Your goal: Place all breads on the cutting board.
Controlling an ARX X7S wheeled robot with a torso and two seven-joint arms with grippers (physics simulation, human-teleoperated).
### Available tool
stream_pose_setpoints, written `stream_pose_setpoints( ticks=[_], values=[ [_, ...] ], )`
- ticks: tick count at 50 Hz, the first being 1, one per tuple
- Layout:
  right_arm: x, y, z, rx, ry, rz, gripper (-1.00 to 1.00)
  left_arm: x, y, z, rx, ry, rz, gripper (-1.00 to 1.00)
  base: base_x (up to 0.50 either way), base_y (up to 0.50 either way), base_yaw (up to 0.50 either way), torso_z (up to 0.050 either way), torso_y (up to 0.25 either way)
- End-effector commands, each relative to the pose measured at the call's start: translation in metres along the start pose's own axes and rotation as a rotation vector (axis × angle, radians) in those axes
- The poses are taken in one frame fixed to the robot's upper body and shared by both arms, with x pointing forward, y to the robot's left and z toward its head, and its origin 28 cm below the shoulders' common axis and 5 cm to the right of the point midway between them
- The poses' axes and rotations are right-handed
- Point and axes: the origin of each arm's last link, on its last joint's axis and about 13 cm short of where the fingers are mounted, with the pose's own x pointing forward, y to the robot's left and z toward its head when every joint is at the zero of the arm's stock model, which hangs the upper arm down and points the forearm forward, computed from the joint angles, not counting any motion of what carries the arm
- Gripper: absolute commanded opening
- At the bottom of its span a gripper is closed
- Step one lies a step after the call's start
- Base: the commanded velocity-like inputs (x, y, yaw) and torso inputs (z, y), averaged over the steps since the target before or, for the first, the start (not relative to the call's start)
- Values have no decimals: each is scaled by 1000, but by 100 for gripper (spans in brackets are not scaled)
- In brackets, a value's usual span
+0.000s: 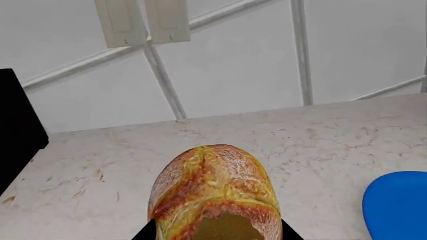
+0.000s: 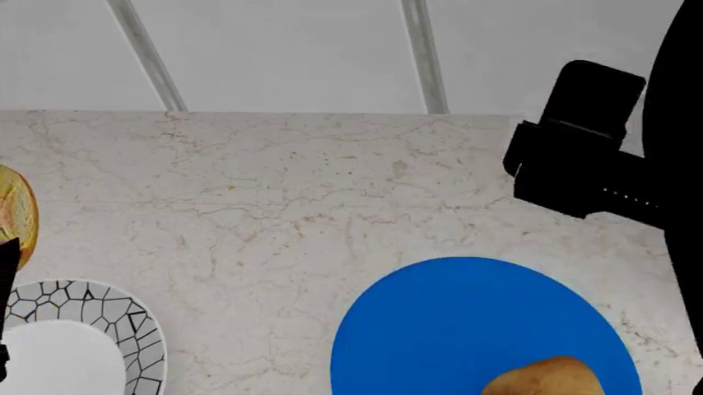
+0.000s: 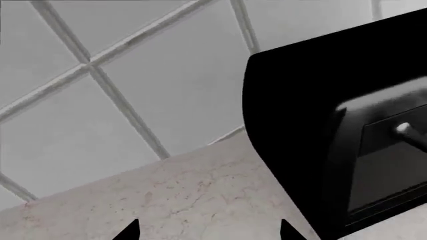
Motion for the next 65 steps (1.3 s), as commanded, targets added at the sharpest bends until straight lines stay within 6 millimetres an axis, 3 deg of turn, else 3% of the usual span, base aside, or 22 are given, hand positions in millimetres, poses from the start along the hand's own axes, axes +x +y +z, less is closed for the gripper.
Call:
stream_pose_setpoints(
  ticks=[1,7,16,36,56,65],
  values=[
    [25,-24,-37,100,384,-423,100,2,-2,1,-10,4,1,-100,0,0,0,0,0],
    [33,-29,-47,231,458,-521,100,3,-2,1,-12,10,-5,-100,0,0,0,0,0],
    [36,-30,-50,241,464,-559,100,5,-2,-1,-14,14,-10,-100,0,0,0,0,0],
    [31,-16,-49,312,531,-235,100,5,-2,-2,-17,17,-11,-100,0,0,0,0,0],
    [45,-9,-71,344,557,-86,100,4,-1,-4,-22,22,-9,-100,0,0,0,0,0],
    [49,-11,-76,339,552,-130,100,5,-1,-6,-23,24,-11,-100,0,0,0,0,0]
  ],
)
